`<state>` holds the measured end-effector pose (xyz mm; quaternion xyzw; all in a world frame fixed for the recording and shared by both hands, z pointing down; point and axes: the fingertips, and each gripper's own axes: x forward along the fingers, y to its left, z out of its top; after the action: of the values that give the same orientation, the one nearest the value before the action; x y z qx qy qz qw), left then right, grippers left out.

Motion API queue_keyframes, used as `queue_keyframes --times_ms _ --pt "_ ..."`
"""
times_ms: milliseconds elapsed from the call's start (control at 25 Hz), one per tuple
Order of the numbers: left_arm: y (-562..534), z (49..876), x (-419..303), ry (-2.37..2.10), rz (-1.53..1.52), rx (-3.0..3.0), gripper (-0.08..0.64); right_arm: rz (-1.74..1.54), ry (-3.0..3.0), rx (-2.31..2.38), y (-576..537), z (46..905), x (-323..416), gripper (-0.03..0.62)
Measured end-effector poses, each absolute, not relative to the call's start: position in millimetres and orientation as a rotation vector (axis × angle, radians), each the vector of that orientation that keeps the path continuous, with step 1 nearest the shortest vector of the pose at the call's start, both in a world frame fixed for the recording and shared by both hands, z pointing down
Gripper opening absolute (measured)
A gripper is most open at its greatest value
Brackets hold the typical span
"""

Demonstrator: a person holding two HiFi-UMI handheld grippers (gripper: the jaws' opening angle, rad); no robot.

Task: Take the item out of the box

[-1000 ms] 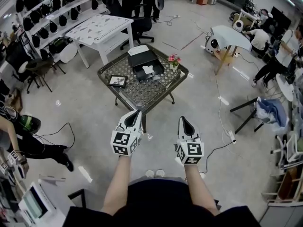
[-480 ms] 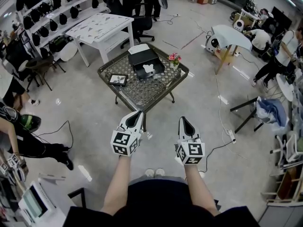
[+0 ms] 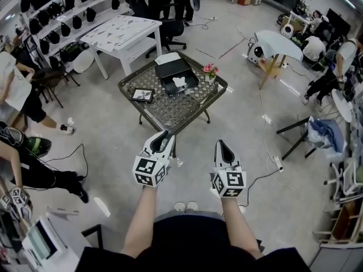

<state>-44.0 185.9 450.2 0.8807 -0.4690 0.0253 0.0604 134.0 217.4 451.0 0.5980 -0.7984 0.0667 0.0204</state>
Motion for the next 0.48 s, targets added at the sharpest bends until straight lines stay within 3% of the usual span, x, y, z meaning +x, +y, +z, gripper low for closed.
queue_keyframes --times_ms 240,480 --pt "186.9 445.7 -48.9 -1.407 0.035 2.674 0.188 0.205 -2.483 1.848 216.6 448.9 126.5 0.002" --pt "185.1 445.4 -56.0 -1.396 0.023 2.679 0.21 0.198 -2.487 1.844 213.1 447.8 116.4 0.002"
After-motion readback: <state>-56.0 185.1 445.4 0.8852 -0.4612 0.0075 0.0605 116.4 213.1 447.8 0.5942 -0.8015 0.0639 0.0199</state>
